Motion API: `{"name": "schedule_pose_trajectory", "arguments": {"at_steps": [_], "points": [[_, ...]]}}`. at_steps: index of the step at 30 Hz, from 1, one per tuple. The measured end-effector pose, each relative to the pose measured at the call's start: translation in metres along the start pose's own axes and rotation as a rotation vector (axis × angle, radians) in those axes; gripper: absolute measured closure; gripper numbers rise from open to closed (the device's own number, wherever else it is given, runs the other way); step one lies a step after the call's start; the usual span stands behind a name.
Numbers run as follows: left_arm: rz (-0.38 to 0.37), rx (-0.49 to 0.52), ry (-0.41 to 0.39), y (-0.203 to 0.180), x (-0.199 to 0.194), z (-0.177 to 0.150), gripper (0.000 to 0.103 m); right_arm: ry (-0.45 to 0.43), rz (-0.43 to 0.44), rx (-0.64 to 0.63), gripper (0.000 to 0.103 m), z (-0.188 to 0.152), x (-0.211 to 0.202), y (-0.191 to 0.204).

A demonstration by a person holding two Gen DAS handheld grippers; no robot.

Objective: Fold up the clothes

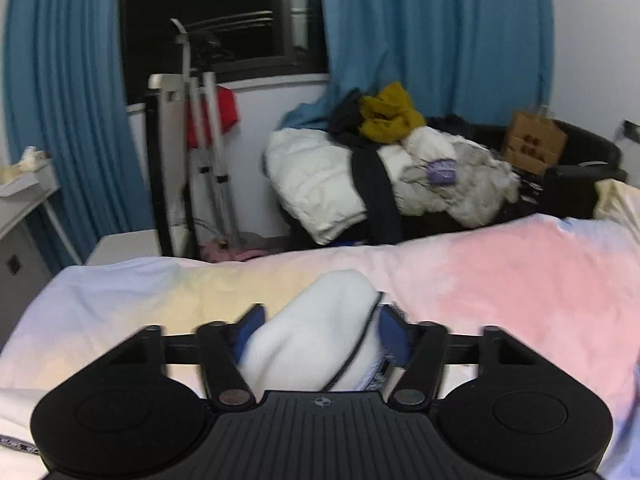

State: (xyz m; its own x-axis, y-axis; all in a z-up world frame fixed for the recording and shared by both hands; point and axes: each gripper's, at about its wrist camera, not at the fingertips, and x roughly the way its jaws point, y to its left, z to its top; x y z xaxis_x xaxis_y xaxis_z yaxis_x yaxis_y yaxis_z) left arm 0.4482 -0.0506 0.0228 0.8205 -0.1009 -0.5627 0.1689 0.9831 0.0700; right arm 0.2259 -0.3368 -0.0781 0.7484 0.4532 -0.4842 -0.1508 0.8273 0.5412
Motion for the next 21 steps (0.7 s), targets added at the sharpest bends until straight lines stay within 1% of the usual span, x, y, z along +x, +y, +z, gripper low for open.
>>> {"name": "schedule_pose_trajectory", "arguments": {"at_steps": [1,2,4,6,11,14,17,19,21], "points": [[-0.002,0.016,0.017,-0.004,0.001,0.001,0.085,-0.007,-0.006,0.017,0.013,0.001,0.0,-0.004],[-0.005,0.037,0.03,-0.007,-0.004,0.001,0.094,-0.013,-0.011,0.036,0.013,0.002,0.0,-0.007],[-0.023,0.078,0.021,-0.016,-0.024,-0.001,0.096,-0.026,-0.016,0.054,0.013,0.003,-0.001,-0.009],[-0.047,0.124,-0.008,-0.025,-0.051,-0.004,0.097,-0.041,-0.017,0.057,0.013,0.003,-0.004,-0.01],[-0.131,0.208,-0.096,-0.044,-0.149,-0.025,0.098,-0.074,-0.025,0.012,0.013,0.001,-0.02,0.0],[-0.187,0.228,-0.126,-0.051,-0.212,-0.055,0.098,-0.107,-0.035,-0.023,0.013,0.001,-0.033,0.009],[-0.226,0.226,-0.139,-0.056,-0.265,-0.097,0.098,-0.124,-0.033,-0.051,0.013,0.001,-0.046,0.018],[-0.248,0.216,-0.138,-0.056,-0.292,-0.128,0.098,-0.142,-0.028,-0.072,0.013,-0.001,-0.056,0.025],[-0.262,0.183,-0.133,-0.053,-0.308,-0.164,0.098,-0.16,-0.017,-0.091,0.013,-0.004,-0.069,0.034]]}}
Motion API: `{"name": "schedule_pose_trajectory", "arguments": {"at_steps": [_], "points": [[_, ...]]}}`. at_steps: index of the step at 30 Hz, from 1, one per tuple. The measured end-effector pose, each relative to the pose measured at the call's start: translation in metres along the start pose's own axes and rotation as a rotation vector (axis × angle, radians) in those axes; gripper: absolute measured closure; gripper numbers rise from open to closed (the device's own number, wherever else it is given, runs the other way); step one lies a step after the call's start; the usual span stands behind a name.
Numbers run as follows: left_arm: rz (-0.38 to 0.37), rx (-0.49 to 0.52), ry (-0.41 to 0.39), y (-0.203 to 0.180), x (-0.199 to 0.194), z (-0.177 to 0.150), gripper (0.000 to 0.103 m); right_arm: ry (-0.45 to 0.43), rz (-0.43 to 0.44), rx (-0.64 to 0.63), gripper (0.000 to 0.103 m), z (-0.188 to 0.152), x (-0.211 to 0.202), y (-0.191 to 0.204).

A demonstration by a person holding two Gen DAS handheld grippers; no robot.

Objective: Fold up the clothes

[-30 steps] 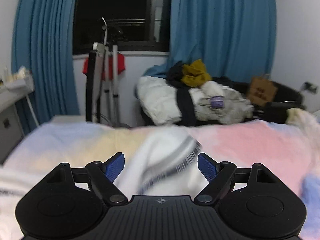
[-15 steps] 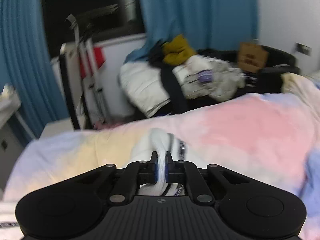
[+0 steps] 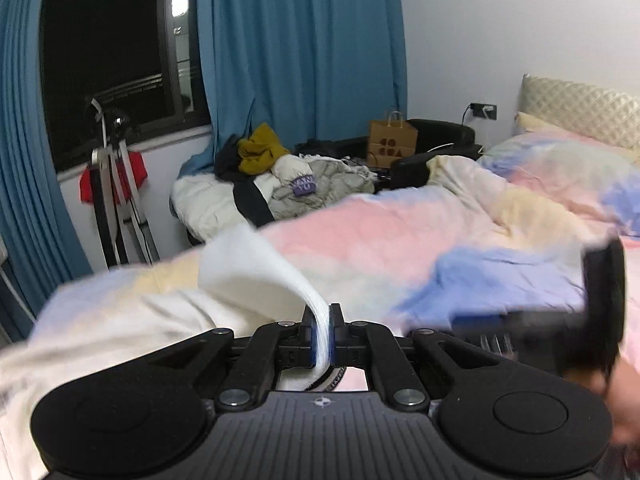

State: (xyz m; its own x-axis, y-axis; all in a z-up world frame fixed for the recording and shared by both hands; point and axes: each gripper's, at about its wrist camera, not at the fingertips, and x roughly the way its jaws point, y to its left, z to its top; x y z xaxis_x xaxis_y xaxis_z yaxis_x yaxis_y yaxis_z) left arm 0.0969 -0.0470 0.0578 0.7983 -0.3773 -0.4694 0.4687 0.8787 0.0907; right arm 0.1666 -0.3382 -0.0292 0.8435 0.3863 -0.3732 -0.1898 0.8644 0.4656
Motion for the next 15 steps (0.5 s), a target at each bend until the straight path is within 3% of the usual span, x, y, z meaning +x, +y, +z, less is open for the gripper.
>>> {"name": "schedule_pose_trajectory", "arguments": {"at_steps": [7,15], "points": [[-0.035,-0.193,-0.037,-0.002,-0.02,-0.095,0.097,-0.003,0.056,-0.096,0.013,-0.01,-0.022,0.034],[-0.08,-0.299,-0.063,0.016,-0.012,-0.114,0.097,0.032,0.138,-0.121,0.014,-0.008,0.003,0.05]]}}
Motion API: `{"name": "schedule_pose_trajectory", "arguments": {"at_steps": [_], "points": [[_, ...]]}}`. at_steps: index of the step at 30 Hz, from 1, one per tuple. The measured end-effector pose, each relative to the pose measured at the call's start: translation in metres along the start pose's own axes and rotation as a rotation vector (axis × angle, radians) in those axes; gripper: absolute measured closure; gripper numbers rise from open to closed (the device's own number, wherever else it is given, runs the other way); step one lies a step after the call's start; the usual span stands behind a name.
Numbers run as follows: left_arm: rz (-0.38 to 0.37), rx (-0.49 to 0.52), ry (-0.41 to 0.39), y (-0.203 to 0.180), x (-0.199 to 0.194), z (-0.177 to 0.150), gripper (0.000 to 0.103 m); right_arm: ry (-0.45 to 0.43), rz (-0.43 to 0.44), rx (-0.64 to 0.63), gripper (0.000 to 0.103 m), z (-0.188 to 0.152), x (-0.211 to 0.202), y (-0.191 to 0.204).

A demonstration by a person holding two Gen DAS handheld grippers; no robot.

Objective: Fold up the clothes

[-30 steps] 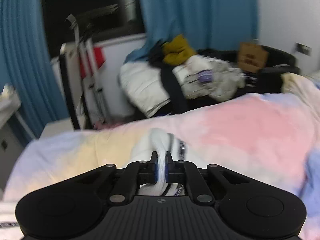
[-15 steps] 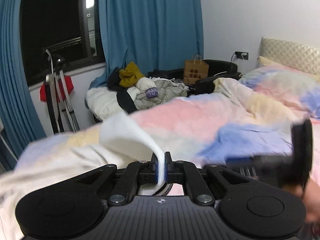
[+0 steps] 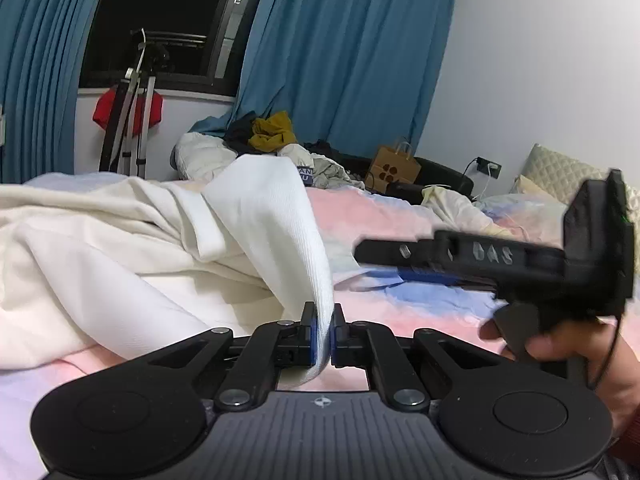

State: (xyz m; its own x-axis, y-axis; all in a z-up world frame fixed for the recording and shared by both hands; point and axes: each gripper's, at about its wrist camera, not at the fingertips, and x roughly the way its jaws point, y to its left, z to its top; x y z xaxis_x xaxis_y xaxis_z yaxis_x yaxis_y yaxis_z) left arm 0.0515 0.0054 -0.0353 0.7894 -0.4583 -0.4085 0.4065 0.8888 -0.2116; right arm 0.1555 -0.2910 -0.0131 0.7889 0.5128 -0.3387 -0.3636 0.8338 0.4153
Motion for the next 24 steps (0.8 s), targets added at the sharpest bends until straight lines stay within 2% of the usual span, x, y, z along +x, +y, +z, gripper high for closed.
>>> {"name": "schedule_pose_trajectory", "arguments": {"at_steps": [4,7,10,13,14,16,18,21,24], "points": [[-0.015,-0.047,0.024,0.006,0.011,-0.008,0.096,-0.002,0.02,0.0,0.016,0.017,0.022,-0.002],[-0.01,-0.019,0.058,0.004,0.022,-0.013,0.096,0.006,0.048,0.034,0.017,0.031,0.046,-0.009],[-0.018,0.004,0.09,0.004,0.034,-0.018,0.096,0.04,0.105,0.11,0.026,0.043,0.077,-0.02],[-0.022,0.006,0.128,0.006,0.045,-0.022,0.096,0.048,0.132,0.154,0.028,0.052,0.106,-0.028],[-0.026,-0.001,0.137,0.008,0.048,-0.023,0.096,0.044,0.14,0.173,0.032,0.055,0.115,-0.031],[-0.038,-0.015,0.15,0.013,0.052,-0.024,0.096,0.033,0.159,0.212,0.048,0.06,0.131,-0.038],[-0.048,-0.023,0.151,0.014,0.055,-0.025,0.096,0.032,0.169,0.227,0.078,0.059,0.142,-0.045],[-0.058,-0.031,0.159,0.018,0.061,-0.024,0.096,0.023,0.194,0.239,0.093,0.047,0.149,-0.054],[-0.069,-0.04,0.147,0.02,0.062,-0.022,0.095,-0.012,0.181,0.239,0.095,0.045,0.142,-0.054]]}}
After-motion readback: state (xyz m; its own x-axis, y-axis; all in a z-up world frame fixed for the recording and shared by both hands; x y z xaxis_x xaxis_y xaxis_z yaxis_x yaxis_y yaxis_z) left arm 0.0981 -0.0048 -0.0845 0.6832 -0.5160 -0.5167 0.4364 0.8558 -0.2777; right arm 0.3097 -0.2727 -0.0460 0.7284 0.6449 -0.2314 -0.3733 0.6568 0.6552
